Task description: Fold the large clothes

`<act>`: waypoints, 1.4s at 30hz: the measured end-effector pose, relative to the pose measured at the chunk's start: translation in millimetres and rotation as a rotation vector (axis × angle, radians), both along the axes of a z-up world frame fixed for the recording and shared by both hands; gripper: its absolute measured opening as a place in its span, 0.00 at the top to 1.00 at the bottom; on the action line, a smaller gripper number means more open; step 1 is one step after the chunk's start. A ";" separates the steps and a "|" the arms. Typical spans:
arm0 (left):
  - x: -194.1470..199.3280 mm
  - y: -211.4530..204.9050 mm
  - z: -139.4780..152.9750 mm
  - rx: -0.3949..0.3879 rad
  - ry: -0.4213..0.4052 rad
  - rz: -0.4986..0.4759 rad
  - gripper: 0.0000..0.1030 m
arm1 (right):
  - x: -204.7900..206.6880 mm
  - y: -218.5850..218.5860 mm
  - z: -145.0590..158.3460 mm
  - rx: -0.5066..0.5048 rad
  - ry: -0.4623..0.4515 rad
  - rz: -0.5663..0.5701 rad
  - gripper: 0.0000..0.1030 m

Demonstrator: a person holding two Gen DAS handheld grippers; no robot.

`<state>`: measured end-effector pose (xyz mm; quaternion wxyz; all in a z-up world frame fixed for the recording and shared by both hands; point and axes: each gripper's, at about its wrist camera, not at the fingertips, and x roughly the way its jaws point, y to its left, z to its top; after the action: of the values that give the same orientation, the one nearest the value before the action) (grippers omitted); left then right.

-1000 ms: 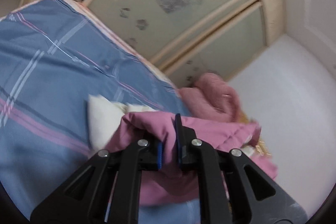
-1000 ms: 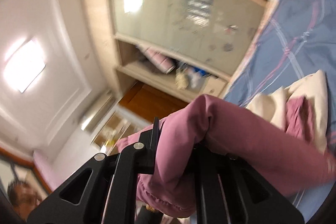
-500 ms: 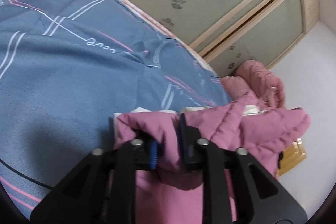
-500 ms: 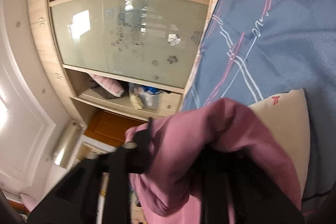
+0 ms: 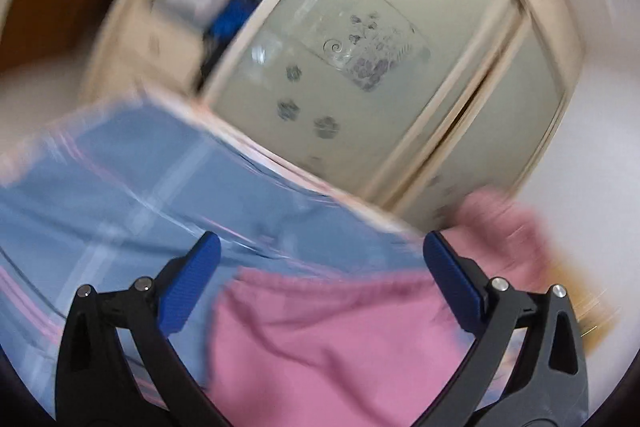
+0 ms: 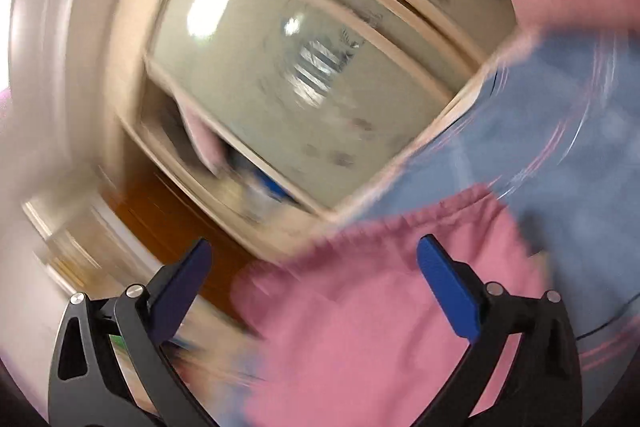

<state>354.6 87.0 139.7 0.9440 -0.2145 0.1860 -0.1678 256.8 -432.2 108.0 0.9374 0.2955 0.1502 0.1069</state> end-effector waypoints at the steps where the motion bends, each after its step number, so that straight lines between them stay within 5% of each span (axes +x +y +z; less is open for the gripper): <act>1: -12.7 -26.6 3.4 0.104 -0.034 -0.007 0.02 | 0.6 20.7 0.5 -0.092 0.024 -0.043 0.01; 5: -27.8 -135.6 -19.2 0.380 -0.027 -0.090 0.02 | 30.3 94.9 -17.6 -0.293 0.100 -0.079 0.01; 9: 5.4 -206.8 -68.0 0.535 0.056 -0.053 0.02 | 94.5 138.1 -47.0 -0.477 0.203 -0.127 0.03; 15: 103.4 -225.2 -111.9 0.509 0.227 0.050 0.02 | 191.7 97.1 -90.0 -0.478 0.397 -0.226 0.01; 19: 132.6 -239.9 -128.0 0.625 0.206 0.065 0.02 | 220.4 86.7 -108.2 -0.541 0.436 -0.216 0.01; 22: 149.3 -240.9 -140.9 0.626 0.219 0.044 0.02 | 237.3 84.9 -122.7 -0.611 0.449 -0.211 0.01; 29: 175.9 -203.9 -171.7 0.443 0.278 0.041 0.02 | 235.6 68.7 -146.7 -0.513 0.408 -0.179 0.01; 42: 164.4 -206.2 -155.4 0.563 0.260 0.088 0.02 | 226.6 52.8 -128.9 -0.478 0.459 -0.173 0.01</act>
<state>518.9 -119.1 -15.6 0.9411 0.0278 0.3347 -0.0399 483.5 -379.4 -20.9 0.9274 0.0956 0.3526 -0.0804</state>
